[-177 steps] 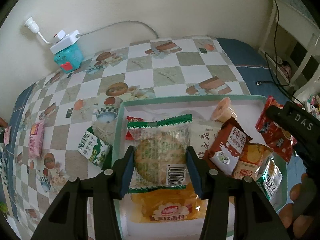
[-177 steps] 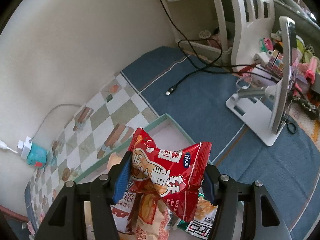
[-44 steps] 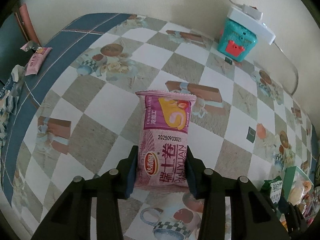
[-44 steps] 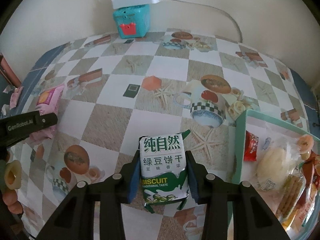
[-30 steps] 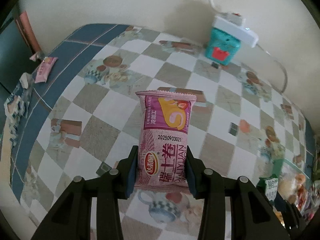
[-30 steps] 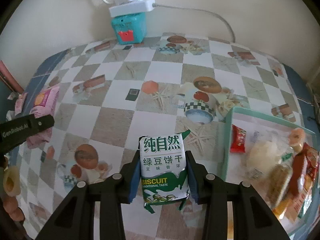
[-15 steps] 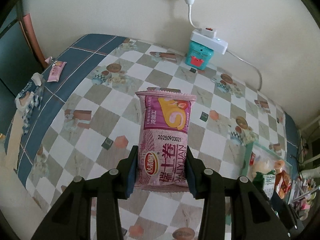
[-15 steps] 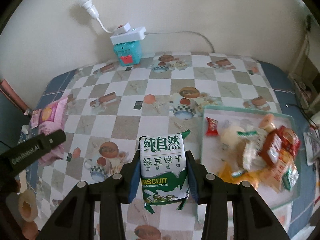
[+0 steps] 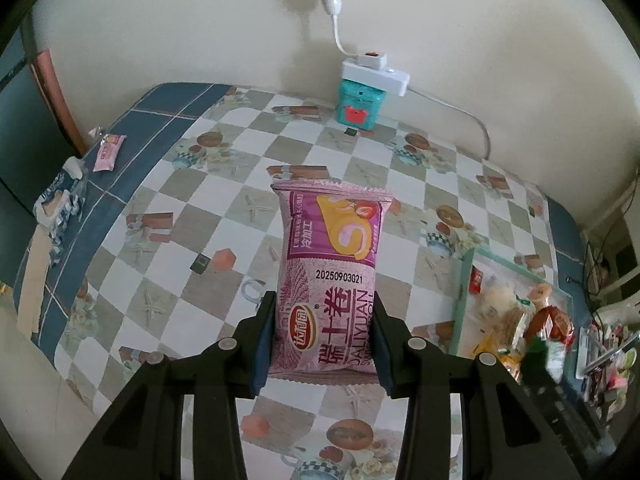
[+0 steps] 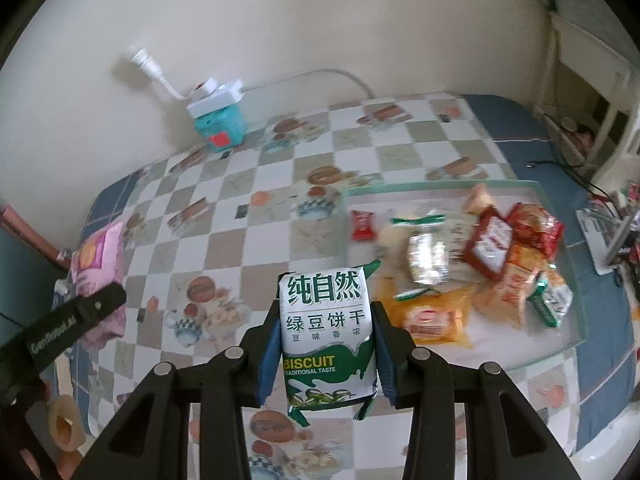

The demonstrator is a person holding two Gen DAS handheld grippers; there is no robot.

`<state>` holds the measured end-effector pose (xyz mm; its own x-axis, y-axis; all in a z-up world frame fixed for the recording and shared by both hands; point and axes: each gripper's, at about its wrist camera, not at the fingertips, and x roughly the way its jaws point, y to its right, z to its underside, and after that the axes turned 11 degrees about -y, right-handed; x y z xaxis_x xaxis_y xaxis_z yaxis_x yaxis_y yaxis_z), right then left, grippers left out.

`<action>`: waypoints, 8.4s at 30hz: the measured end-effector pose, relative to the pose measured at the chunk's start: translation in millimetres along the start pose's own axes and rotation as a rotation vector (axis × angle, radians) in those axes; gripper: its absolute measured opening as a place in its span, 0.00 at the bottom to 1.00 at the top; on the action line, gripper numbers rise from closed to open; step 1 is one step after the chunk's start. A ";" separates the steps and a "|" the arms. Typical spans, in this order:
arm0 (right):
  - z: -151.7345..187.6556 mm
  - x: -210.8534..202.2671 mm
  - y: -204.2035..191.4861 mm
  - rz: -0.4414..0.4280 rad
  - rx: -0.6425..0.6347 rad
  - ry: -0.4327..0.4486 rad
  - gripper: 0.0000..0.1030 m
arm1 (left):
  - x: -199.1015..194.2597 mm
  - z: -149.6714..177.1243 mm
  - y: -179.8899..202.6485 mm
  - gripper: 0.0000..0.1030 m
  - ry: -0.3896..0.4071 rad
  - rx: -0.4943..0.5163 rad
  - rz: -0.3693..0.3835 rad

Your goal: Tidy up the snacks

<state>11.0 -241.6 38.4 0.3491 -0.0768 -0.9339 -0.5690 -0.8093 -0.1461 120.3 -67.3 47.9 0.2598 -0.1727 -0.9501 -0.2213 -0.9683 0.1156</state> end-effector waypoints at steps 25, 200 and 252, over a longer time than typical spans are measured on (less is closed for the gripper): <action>1.4 -16.8 146.0 -0.029 0.298 0.032 0.42 | 8.0 55.6 158.5 0.43 -0.014 0.345 -0.029; 106.8 10.7 61.1 0.234 0.009 -0.009 1.00 | 27.2 120.7 0.4 0.95 -0.095 0.167 -0.219; 106.7 11.6 62.6 0.235 0.004 -0.014 1.00 | 29.1 121.5 -0.9 0.95 -0.117 0.168 -0.184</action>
<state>-100.0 -231.0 -16.3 0.1961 -0.2545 -0.9470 -0.6363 -0.7678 0.0746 13.8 -49.6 -15.1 0.2020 0.0346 -0.9788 -0.3357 -0.9364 -0.1024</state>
